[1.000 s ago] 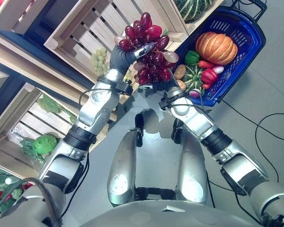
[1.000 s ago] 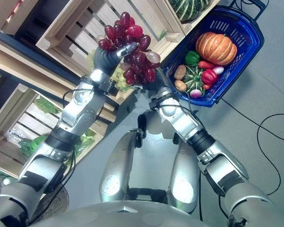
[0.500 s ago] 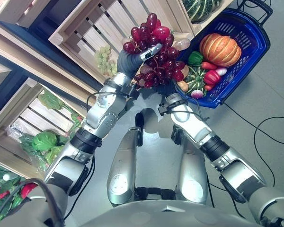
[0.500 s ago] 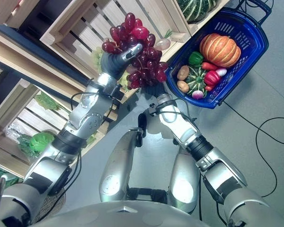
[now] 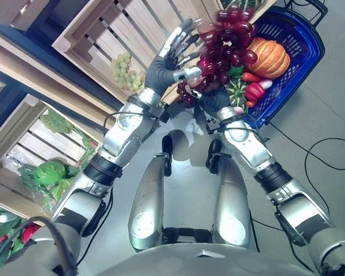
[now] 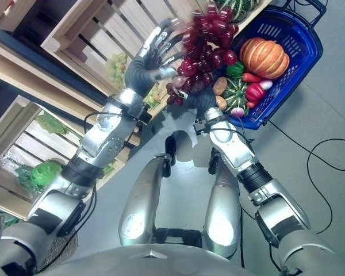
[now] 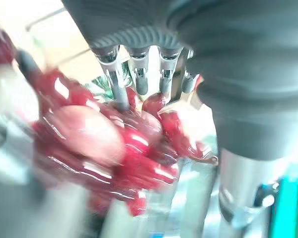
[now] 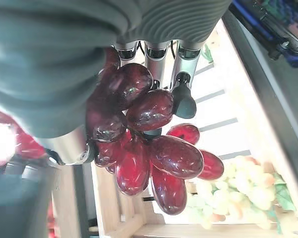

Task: Pick up fruits and vegetables into the basket

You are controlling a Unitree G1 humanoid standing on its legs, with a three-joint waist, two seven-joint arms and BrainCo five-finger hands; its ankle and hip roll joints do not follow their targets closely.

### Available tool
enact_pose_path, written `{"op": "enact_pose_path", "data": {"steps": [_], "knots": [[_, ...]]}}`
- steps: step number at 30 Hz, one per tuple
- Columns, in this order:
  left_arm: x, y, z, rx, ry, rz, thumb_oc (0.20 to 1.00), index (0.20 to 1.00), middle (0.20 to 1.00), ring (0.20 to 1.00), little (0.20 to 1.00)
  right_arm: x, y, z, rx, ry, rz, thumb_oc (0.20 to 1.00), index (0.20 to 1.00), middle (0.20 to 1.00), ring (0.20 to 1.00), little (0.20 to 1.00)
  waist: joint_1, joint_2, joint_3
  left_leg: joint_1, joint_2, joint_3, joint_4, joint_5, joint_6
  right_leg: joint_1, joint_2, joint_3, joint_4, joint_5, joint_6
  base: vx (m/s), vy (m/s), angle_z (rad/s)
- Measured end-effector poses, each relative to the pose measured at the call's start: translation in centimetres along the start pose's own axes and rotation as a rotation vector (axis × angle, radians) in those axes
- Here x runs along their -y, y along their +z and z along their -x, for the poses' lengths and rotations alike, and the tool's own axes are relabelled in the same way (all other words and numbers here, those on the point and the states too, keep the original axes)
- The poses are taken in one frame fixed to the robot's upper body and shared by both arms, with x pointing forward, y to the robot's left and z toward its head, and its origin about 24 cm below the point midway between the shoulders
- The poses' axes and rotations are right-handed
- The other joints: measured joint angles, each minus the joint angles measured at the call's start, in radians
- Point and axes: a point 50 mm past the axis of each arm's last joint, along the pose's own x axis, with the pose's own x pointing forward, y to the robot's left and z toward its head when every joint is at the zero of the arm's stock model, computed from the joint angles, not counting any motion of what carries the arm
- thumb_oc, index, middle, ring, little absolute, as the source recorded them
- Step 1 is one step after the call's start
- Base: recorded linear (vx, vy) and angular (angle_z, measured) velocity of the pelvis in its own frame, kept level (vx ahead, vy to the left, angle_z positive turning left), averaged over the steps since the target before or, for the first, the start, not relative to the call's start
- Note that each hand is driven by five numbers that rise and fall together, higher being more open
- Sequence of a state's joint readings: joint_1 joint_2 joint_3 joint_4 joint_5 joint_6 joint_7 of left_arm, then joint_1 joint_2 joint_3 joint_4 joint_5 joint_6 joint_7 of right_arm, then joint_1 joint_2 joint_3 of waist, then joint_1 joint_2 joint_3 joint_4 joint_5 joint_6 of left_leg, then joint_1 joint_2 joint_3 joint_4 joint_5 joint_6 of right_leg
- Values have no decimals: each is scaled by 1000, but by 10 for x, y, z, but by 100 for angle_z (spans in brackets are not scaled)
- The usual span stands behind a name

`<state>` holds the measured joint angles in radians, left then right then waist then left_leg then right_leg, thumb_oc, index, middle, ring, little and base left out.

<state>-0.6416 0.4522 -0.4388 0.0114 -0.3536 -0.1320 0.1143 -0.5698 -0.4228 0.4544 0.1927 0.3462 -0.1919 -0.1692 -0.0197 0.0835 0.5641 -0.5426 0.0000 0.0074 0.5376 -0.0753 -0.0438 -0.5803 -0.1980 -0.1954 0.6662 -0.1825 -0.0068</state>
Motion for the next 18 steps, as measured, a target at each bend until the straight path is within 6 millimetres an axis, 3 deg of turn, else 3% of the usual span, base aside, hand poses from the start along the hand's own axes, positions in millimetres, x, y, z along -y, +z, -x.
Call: {"op": "enact_pose_path", "data": {"steps": [3,7,10,13,18], "knots": [[-34,10,4,47,155,-289,1000,1000,1000,1000,1000,26,9,3,41,-52,-17,200,200,200,200,200,-4,0,0,-12,1,4,5,0,-1,-17,-1,5,14,-1,-1,24,-69,-3],[-63,40,13,198,312,-412,1000,1000,1000,1000,1000,58,7,18,34,-144,-17,200,200,200,200,200,-2,0,0,-21,1,12,13,0,0,-29,-4,12,22,-5,3,11,-42,-2],[-71,52,17,277,368,-471,1000,1000,1000,1000,1000,66,4,24,18,-160,-4,200,200,200,200,200,-4,0,0,-31,0,25,18,-5,0,-50,-8,24,39,-12,5,68,-41,-4],[-74,53,18,289,404,-519,1000,1000,1000,1000,1000,72,0,31,-3,-150,7,200,200,200,200,200,-13,-1,1,-50,2,31,40,-6,3,-72,-16,25,72,-24,0,45,-54,4],[-83,53,23,288,432,-661,1000,1000,1000,1000,1000,97,0,36,-35,-174,-22,200,200,200,200,200,-12,-1,1,-116,16,39,95,-11,-5,-138,-15,27,127,-35,-15,16,-49,1]]}}
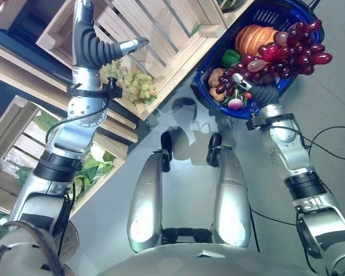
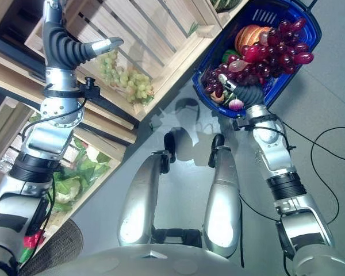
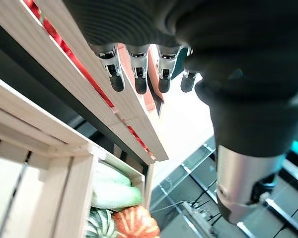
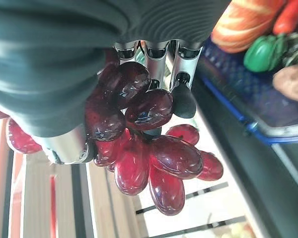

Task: Pick up fruits and vegetables into the basket

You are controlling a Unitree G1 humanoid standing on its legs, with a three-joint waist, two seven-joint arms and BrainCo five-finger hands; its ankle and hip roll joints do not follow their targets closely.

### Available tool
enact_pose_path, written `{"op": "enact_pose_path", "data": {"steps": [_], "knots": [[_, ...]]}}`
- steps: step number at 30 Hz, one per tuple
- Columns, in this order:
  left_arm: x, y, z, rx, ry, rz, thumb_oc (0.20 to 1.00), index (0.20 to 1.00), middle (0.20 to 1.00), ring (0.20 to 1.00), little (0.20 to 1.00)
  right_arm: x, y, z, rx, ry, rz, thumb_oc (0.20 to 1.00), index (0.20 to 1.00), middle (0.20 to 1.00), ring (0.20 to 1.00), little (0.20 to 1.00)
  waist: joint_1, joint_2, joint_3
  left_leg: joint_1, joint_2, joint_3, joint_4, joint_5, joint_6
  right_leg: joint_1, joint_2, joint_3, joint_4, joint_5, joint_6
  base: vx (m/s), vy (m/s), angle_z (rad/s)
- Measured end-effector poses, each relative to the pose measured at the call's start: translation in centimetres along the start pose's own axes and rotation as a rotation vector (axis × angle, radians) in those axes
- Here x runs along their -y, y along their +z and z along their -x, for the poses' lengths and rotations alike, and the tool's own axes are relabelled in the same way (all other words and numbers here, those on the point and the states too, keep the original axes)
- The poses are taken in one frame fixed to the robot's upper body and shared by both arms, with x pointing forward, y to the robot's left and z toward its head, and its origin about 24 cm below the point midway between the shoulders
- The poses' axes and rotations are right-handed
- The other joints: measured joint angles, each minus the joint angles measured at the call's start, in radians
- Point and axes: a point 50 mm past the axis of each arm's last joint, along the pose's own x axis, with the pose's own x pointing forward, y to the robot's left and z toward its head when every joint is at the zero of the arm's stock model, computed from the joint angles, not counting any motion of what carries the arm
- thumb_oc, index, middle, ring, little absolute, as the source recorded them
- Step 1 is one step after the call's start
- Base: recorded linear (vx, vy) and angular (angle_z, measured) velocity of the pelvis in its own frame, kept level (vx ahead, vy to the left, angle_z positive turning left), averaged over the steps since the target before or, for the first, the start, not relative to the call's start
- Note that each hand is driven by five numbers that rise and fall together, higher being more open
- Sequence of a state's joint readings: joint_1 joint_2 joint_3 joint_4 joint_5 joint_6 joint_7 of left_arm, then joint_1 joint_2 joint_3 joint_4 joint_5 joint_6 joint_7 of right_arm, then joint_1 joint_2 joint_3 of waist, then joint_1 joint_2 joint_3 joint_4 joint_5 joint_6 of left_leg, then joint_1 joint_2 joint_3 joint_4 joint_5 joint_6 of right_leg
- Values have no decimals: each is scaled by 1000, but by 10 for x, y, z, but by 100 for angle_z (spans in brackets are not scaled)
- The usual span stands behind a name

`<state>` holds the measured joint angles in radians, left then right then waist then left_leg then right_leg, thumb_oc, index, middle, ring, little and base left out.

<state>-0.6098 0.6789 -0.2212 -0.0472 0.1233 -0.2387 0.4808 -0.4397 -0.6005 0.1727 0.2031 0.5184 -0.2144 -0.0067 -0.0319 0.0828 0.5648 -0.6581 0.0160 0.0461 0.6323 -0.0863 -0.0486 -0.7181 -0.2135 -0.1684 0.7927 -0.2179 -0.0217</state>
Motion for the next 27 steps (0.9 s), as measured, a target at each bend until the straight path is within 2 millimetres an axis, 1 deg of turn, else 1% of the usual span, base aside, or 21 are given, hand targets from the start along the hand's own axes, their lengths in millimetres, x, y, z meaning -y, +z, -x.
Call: {"op": "enact_pose_path", "data": {"steps": [3,6,9,12,14,20,23,27], "knots": [[-9,-14,0,-17,-40,-162,1000,1000,1000,1000,1000,22,-1,-5,-62,3,-31,200,200,200,200,200,2,0,0,-44,4,-1,34,-5,-4,-47,-2,4,38,-10,-8,7,-41,0],[-19,-21,-4,-13,-69,-287,1000,1000,1000,1000,1000,36,1,-10,-101,15,-68,200,200,200,200,200,7,1,0,-93,6,0,62,-5,-5,-101,-3,13,72,-14,-14,0,0,0],[-23,-24,-16,53,-149,-482,1000,1000,1000,1000,1000,49,-5,-18,-172,18,-185,200,200,200,200,200,13,4,1,-152,14,5,101,-12,-14,-160,-7,16,113,-20,-23,6,8,1],[-25,-20,-33,106,-191,-598,1000,1000,1000,1000,1000,60,-8,-26,-223,0,-306,200,200,200,200,200,25,11,2,-211,19,19,126,-9,-14,-228,-16,26,146,-21,-25,11,39,0],[-24,-20,-42,128,-215,-672,1000,1000,1000,1000,1000,64,-11,-31,-265,-16,-379,200,200,200,200,200,31,15,4,-252,20,29,151,-10,-12,-277,-18,39,173,-25,-32,10,52,-4],[-23,-34,-42,57,-267,-755,1000,1000,1000,1000,1000,65,-22,-33,-378,-28,-481,200,200,200,200,200,37,16,3,-322,31,39,194,-20,-9,-353,-17,51,208,-30,-41,0,38,-6],[-24,-42,-43,25,-283,-826,1000,1000,1000,1000,1000,65,-15,-41,-367,-29,-545,200,200,200,200,200,46,16,3,-356,33,44,211,-22,-9,-392,-17,59,224,-30,-43,-7,36,-4],[-22,-45,-47,29,-319,-933,1000,1000,1000,1000,1000,62,-5,-51,-362,-6,-593,200,200,200,200,200,58,16,3,-388,33,51,219,-23,-7,-432,-17,72,238,-30,-44,-11,46,-2]]}}
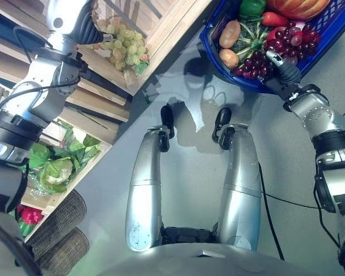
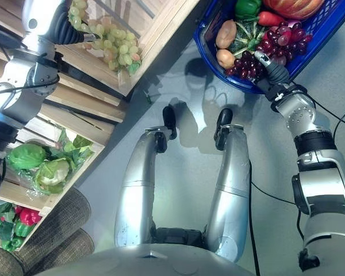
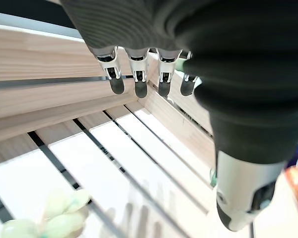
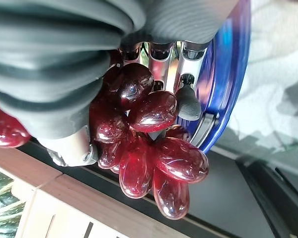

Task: Pick up fruits and vegetables into the basket

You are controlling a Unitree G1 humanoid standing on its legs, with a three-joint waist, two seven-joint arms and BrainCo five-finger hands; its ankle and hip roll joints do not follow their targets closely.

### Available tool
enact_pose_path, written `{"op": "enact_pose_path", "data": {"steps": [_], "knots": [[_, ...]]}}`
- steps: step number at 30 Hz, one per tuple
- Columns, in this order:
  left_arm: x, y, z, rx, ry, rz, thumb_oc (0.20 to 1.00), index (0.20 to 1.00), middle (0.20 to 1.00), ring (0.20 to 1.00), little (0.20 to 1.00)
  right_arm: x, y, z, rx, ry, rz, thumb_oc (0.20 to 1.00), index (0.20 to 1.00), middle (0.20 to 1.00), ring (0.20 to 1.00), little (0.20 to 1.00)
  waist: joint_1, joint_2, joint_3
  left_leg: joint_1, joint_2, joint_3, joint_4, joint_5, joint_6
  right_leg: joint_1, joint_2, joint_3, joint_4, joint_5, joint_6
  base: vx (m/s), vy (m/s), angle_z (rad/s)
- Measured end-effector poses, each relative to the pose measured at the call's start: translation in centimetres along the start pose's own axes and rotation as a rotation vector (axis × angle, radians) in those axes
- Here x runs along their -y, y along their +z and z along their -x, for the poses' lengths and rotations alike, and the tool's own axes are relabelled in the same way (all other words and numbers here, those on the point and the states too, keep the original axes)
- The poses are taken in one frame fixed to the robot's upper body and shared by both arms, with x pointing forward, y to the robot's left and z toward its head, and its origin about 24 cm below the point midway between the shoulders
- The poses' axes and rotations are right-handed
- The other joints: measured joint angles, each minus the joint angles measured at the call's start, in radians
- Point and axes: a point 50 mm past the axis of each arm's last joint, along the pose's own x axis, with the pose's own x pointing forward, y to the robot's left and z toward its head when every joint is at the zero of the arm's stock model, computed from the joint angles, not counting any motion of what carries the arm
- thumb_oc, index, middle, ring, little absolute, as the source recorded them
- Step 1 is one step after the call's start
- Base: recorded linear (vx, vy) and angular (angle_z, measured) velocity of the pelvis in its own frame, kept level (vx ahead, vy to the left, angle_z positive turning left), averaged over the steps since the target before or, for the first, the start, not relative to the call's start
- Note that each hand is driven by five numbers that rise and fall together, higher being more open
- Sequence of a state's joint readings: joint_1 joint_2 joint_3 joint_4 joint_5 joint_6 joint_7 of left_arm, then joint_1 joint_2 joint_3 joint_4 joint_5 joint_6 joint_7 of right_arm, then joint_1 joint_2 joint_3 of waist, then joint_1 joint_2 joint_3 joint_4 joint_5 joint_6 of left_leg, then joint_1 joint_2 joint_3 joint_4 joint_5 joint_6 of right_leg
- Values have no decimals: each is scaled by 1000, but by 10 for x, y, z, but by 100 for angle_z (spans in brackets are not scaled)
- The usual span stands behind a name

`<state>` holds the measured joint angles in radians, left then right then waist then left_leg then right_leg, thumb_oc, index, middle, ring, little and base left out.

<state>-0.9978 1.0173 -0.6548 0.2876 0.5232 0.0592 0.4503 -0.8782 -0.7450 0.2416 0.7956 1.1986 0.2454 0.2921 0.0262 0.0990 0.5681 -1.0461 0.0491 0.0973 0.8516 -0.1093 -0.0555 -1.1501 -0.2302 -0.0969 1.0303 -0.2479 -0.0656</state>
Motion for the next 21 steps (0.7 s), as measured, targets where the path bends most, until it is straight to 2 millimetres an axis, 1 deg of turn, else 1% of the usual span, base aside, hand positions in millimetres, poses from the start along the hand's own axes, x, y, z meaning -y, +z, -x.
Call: {"op": "enact_pose_path", "data": {"steps": [2,3,4,9,11,13,15,17,21], "knots": [[4,-5,-1,-29,-36,-55,1000,1000,1000,1000,1000,-6,2,-4,-17,21,-17,200,200,200,200,200,0,0,0,-12,2,8,-1,0,1,-19,0,6,0,2,-2,-11,52,-6],[7,-7,-2,-40,-58,-85,1000,1000,1000,1000,1000,-6,1,-4,-21,21,-35,479,479,479,479,479,0,0,0,-17,2,11,-1,0,1,-27,0,8,0,2,-2,-2,49,-5],[9,-9,-2,-52,-79,-104,1000,1000,1000,1000,1000,-5,2,-4,-26,15,-42,1000,1000,1000,1000,1000,-1,0,0,-20,3,13,-1,0,0,-33,1,9,0,2,-2,3,34,-6],[15,-15,-6,-66,-162,-221,1000,1000,1000,1000,1000,-2,3,-4,-8,-32,-86,1000,1000,1000,1000,1000,-7,0,0,-32,5,24,-1,-6,0,-52,4,19,-1,6,-8,0,56,-5],[18,-17,-6,-56,-192,-305,1000,1000,1000,1000,1000,-4,7,-5,24,-20,-96,1000,1000,1000,1000,1000,-8,0,0,-32,6,31,-1,-10,1,-56,8,26,-4,6,-7,-3,67,-9],[21,-19,-5,-50,-224,-382,1000,1000,1000,1000,1000,-10,16,-8,54,-2,-66,1000,1000,1000,1000,1000,-8,0,0,-33,10,45,-1,-13,4,-66,14,39,-7,9,-2,1,52,-14],[23,-20,-4,-48,-245,-431,1000,1000,1000,1000,1000,-17,20,-11,61,5,20,1000,1000,1000,1000,1000,-13,0,0,-33,16,51,-1,-16,6,-70,17,46,-9,11,1,3,51,-11],[22,-20,-7,-41,-256,-493,1000,1000,1000,1000,1000,-21,24,-13,47,4,148,1000,1000,1000,1000,1000,-21,0,0,-33,19,58,-4,-17,7,-72,19,46,-15,11,3,1,48,-7],[19,-26,-10,-56,-278,-593,1000,1000,1000,1000,1000,-30,40,-8,79,9,403,1000,1000,1000,1000,1000,-36,1,0,-33,23,75,-16,-24,9,-86,24,60,-30,20,5,0,80,-14]]}}
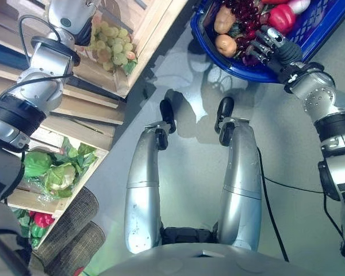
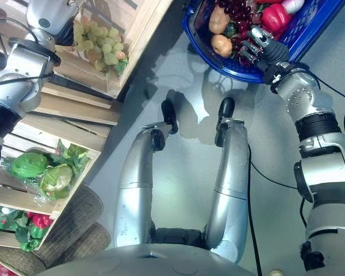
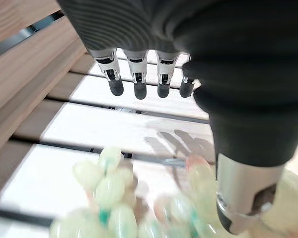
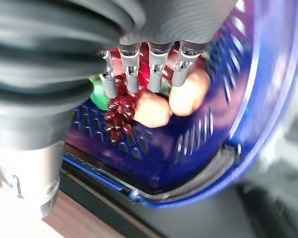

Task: Pick up fruits and vegetables into the basket

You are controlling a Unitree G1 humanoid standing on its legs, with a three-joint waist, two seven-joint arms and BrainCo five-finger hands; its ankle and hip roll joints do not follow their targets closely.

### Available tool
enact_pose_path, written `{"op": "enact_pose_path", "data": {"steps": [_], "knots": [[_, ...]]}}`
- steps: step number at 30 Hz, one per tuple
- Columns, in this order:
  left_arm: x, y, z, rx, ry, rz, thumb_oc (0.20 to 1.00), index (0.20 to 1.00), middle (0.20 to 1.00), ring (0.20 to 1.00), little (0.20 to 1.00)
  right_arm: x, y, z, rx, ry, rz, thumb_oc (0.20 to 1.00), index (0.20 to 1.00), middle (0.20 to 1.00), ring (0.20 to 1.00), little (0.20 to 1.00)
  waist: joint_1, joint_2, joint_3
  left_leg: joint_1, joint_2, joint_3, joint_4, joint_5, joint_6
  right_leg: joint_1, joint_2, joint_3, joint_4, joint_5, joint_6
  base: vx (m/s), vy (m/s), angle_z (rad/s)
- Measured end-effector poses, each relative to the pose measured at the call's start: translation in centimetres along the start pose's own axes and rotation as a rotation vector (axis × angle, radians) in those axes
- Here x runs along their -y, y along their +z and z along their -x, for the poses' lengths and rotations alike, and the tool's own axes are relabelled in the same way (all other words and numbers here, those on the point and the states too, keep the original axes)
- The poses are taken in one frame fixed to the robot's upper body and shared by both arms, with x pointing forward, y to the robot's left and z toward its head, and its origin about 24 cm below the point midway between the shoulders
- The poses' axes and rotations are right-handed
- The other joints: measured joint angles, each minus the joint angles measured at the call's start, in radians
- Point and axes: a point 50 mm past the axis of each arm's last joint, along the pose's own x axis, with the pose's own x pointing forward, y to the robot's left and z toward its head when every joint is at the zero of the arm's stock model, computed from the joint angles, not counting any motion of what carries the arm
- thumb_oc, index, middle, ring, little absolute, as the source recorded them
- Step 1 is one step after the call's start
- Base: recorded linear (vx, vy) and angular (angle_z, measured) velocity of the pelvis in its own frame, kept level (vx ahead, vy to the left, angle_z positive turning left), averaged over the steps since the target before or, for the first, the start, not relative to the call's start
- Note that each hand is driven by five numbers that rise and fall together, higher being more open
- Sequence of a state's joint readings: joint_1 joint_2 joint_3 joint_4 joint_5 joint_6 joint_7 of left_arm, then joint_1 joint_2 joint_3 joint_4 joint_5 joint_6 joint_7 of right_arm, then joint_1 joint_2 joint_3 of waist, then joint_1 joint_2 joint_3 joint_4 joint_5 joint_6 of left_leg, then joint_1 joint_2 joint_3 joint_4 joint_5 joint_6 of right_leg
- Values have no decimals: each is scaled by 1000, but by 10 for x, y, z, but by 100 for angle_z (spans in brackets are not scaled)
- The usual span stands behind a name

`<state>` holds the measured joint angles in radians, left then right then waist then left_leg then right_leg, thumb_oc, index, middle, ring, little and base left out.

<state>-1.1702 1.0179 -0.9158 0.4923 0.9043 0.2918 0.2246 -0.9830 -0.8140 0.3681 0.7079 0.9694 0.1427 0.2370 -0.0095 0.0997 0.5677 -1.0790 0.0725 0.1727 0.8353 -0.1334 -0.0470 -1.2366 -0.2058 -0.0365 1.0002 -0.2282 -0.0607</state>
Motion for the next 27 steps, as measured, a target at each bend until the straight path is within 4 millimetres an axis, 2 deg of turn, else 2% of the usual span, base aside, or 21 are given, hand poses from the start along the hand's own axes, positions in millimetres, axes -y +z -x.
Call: {"op": "enact_pose_path", "data": {"steps": [3,8,14,18,21,27], "knots": [[9,-3,3,-23,-60,-32,1000,1000,1000,1000,1000,-10,10,7,80,29,99,1000,1000,1000,1000,1000,-17,1,-1,1,12,14,-9,-6,1,0,12,0,-20,6,-1,0,93,-16],[31,-6,17,-80,-156,-40,1000,1000,1000,1000,1000,-19,11,27,226,49,101,1000,1000,1000,1000,1000,-46,1,-1,11,15,27,-27,-12,2,-1,22,14,-39,13,5,1,93,-10],[67,-11,40,-168,-291,-23,1000,1000,1000,1000,1000,-15,-4,61,306,46,111,1000,1000,1000,1000,1000,-84,2,-1,38,16,72,-71,-11,9,-6,41,60,-81,37,22,1,89,-18],[83,-13,53,-195,-364,-26,1000,1000,1000,1000,1000,-9,-25,78,301,25,69,1000,1000,1000,1000,1000,-112,3,-2,46,16,87,-86,-10,9,-11,45,74,-91,41,24,-14,50,-8],[90,-8,55,-234,-399,17,1000,1000,1000,1000,1000,-8,-35,84,315,7,30,1000,1000,1000,1000,1000,-114,5,-3,57,16,97,-109,-5,6,-12,44,76,-100,43,26,-24,28,-6],[99,-8,61,-317,-454,140,1000,1000,1000,1000,1000,-15,-32,85,366,11,9,1000,1000,1000,1000,1000,-122,8,-5,71,20,93,-128,2,-6,-6,41,55,-118,50,19,-20,24,-8]]}}
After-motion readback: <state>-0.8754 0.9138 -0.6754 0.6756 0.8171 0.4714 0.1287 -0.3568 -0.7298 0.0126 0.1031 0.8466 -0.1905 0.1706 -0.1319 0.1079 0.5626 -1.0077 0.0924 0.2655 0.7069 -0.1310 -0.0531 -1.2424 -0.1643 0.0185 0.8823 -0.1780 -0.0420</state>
